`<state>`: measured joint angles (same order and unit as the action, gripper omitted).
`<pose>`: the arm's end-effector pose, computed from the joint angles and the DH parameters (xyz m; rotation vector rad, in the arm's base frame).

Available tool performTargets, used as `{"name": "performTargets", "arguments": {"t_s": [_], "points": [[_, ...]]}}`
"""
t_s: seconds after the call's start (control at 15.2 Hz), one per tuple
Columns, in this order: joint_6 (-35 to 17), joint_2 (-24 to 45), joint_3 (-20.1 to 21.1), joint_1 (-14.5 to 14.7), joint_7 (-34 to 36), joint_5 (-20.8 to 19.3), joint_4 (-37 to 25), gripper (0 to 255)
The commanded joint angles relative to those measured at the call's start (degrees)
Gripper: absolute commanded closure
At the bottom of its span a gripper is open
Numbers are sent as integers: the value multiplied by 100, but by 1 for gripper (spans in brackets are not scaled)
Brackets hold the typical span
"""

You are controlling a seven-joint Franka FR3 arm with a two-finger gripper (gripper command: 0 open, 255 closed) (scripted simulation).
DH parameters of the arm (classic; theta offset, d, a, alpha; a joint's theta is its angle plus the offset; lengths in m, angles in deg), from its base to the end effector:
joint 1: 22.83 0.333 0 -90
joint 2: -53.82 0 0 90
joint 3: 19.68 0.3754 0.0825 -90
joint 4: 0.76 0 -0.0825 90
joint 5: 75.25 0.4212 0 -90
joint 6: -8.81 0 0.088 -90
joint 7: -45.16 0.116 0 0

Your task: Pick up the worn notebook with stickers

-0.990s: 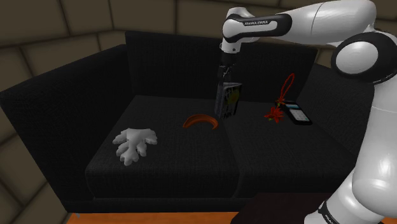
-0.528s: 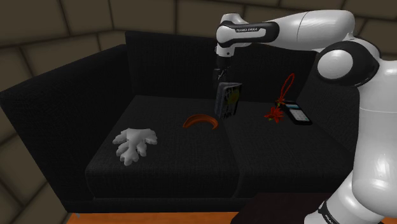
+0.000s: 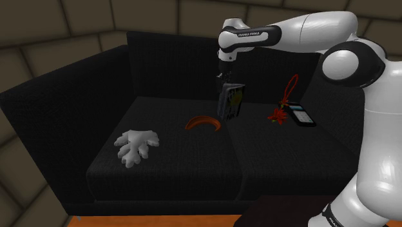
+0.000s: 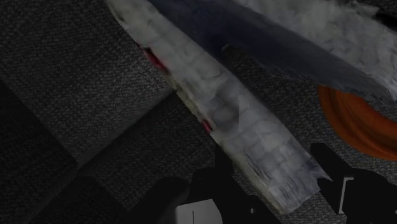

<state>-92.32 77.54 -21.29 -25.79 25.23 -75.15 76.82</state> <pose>0.7413 -0.0551 0.5257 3.1043 0.4218 -0.0075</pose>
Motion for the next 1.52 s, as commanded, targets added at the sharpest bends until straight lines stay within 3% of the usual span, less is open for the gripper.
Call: {"name": "performTargets", "arguments": {"t_s": [0.0, 0.33, 1.45], "points": [[0, 5, 0, -1, -1, 0, 4, 255], [-6, 4, 0, -1, -2, 0, 13, 255], [1311, 263, -2, -14, -11, 7, -1564, 255]]}}
